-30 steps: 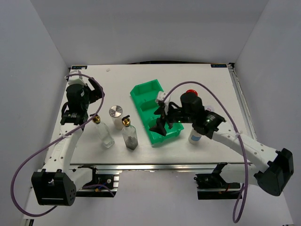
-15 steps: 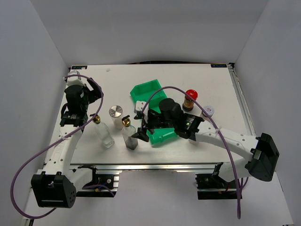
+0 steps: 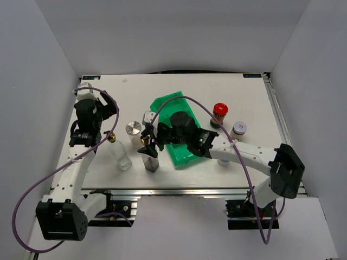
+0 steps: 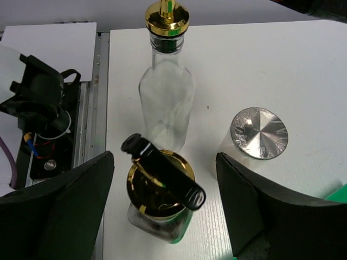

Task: Organize the condiment bottles

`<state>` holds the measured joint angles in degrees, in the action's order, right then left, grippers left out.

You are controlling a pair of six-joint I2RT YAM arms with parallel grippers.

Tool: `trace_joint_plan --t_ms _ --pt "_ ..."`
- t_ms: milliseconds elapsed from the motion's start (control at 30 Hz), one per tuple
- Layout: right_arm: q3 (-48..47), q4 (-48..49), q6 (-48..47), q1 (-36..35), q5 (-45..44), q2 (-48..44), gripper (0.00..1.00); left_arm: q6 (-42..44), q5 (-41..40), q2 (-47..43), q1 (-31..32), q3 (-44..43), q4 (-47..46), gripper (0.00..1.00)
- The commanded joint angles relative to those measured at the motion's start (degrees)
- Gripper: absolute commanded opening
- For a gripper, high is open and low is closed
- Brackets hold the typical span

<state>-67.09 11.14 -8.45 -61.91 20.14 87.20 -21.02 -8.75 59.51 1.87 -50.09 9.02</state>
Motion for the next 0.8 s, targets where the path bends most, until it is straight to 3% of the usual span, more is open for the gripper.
trace_joint_plan --t_ms 0,133,167,233,267,467,567,767 --pt "-2.6 4.3 1.4 -0.8 -3.0 0.7 0.78 -0.1 -1.1 -1.8 -0.1 0.3 0.0 0.98" --pt "-0.9 7.6 2.7 -0.8 -3.1 0.9 0.63 0.0 -1.8 -1.9 -0.1 0.3 0.1 0.98" --pt "-0.5 8.0 3.1 -0.8 -2.8 0.9 0.52 -0.1 -1.6 -2.0 -0.2 0.5 0.0 0.98" --pt "-0.3 8.4 3.4 -0.8 -2.4 1.0 0.41 -0.1 -1.6 -2.3 -0.1 0.6 -0.1 0.98" --pt "-0.4 8.5 3.4 -0.8 -2.4 1.0 0.30 -0.1 -1.6 -2.3 -0.2 0.5 -0.1 0.98" --pt "-1.1 7.1 3.0 -0.8 -2.6 -0.1 0.07 0.0 -2.0 -3.4 -0.2 1.0 -0.3 0.98" --pt "-2.0 6.6 2.4 -0.8 -4.7 -1.2 0.00 -0.1 -2.0 -3.9 -0.2 1.2 -0.5 0.98" --pt "-7.8 3.5 1.4 0.3 -14.7 -2.3 0.00 -0.3 -2.3 -3.9 -0.2 1.0 -0.1 0.98"
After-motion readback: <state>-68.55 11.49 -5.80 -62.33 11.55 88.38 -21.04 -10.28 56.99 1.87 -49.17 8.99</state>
